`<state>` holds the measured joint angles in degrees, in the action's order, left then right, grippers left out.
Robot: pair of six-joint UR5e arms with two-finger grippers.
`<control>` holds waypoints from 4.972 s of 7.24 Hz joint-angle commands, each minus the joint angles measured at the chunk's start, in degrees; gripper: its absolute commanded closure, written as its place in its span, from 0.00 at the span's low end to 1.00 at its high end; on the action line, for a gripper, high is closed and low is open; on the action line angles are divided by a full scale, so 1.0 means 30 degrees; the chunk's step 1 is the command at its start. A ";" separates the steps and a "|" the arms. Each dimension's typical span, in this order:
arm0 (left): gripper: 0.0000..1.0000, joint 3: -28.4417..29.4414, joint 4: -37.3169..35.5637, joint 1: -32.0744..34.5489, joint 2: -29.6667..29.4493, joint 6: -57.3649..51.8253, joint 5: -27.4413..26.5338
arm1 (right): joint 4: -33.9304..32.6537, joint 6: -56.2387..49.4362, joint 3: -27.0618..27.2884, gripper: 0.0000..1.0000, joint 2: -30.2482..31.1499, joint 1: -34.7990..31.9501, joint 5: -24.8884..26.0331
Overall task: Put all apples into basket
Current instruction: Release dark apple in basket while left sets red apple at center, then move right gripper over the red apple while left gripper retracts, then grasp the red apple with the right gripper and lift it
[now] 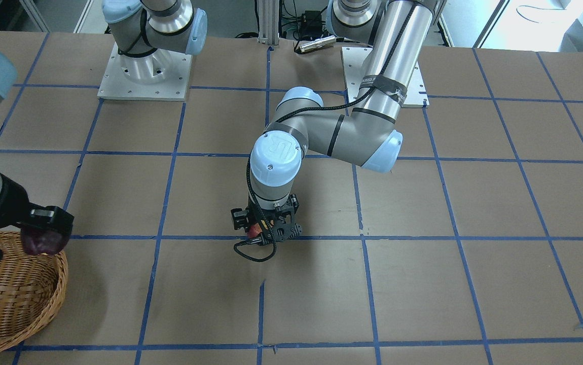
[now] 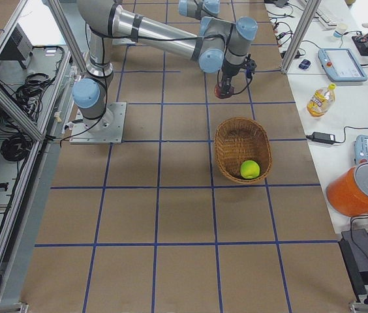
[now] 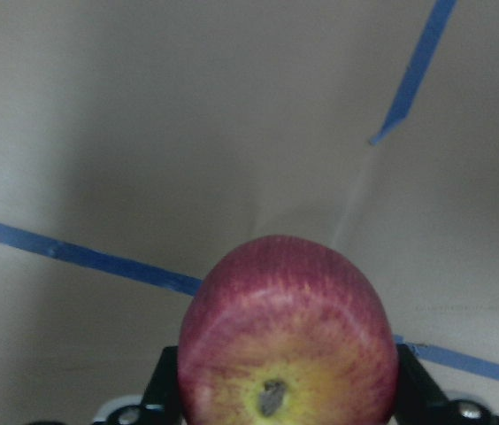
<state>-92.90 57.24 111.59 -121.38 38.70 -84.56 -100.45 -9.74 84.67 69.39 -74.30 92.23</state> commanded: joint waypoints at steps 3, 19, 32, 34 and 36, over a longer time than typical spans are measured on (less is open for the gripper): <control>0.00 0.0669 0.1678 -0.1123 0.2390 -0.1146 0.0118 | -0.5204 -0.2053 -0.0012 1.00 -0.2733 0.1768 0.2156; 0.00 0.0789 1.1065 -0.7870 1.1251 -1.4601 -0.1727 | -0.2082 0.8862 0.1127 0.00 -0.0658 -0.7977 -0.1076; 0.00 0.0673 1.1095 -0.7928 1.1367 -1.4601 -0.1726 | -0.4778 1.3356 0.1629 0.90 -0.4027 -1.1736 -0.3292; 0.00 0.0731 1.1095 -0.7928 1.1309 -1.4630 -0.1726 | -0.4661 1.3033 0.1309 1.00 -0.3795 -1.1504 -0.3321; 0.00 0.0673 1.1095 -0.7899 1.1279 -1.4630 -0.1726 | -0.3179 1.3033 0.0434 1.00 -0.2512 -1.0193 -0.2827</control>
<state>-90.71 90.53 87.86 -87.63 -5.14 -89.74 -113.22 29.40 87.73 59.32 -107.50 82.71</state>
